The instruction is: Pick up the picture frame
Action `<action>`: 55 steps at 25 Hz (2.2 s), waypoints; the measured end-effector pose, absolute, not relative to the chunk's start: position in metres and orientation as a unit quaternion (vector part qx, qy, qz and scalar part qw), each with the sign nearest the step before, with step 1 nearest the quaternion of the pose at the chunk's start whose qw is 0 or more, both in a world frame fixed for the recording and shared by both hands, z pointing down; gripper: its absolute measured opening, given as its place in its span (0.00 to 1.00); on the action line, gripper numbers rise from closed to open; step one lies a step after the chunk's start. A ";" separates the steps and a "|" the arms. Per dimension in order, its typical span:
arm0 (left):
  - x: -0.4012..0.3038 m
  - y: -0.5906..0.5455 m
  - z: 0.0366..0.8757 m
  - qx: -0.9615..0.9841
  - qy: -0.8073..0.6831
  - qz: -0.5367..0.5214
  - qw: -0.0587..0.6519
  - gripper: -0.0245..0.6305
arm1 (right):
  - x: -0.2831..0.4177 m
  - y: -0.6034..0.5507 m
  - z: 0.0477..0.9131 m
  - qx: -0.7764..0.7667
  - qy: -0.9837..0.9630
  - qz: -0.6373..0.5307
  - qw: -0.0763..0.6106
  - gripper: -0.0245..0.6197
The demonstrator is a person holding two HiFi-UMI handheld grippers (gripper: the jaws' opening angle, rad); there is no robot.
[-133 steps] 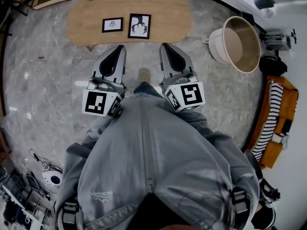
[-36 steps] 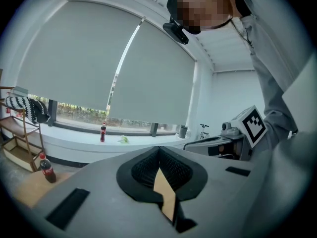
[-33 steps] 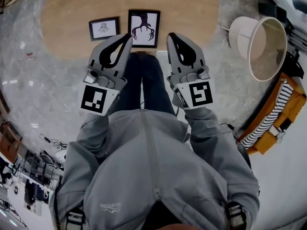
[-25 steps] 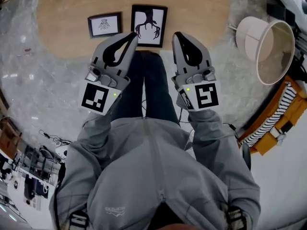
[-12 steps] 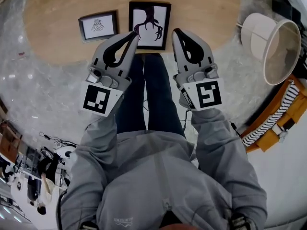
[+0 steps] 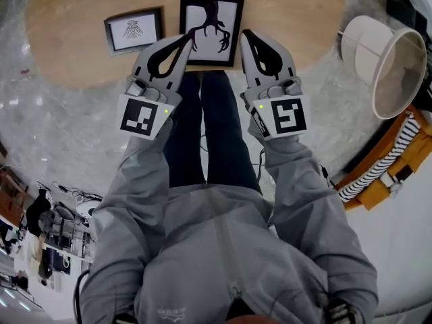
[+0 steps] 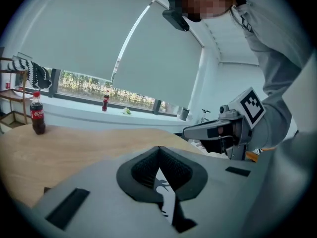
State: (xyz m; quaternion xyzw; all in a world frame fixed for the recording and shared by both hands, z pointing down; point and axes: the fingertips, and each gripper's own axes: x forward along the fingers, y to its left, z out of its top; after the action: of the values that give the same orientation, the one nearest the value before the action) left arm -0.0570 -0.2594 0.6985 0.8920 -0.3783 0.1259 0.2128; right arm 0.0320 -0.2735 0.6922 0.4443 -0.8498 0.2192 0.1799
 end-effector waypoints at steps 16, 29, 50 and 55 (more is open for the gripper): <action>-0.061 -0.261 0.759 0.864 -0.392 0.150 0.278 0.07 | 0.046 -0.268 0.762 0.450 -0.820 0.284 0.211 0.09; -0.055 -0.256 0.783 0.858 -0.380 0.167 0.304 0.07 | 0.050 -0.253 0.820 0.425 -0.783 0.365 0.271 0.23; -0.060 -0.245 0.800 0.852 -0.378 0.173 0.319 0.07 | 0.055 -0.238 0.869 0.473 -0.700 0.435 0.312 0.19; -0.059 -0.240 0.798 0.853 -0.376 0.175 0.318 0.07 | 0.056 -0.229 0.868 0.482 -0.689 0.441 0.314 0.18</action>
State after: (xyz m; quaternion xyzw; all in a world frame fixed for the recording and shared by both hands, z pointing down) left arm -0.0589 -0.2397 0.7981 0.8528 -0.3759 0.1750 0.3176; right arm 0.0555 -0.2288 0.8676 0.4819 -0.6890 0.4411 0.3139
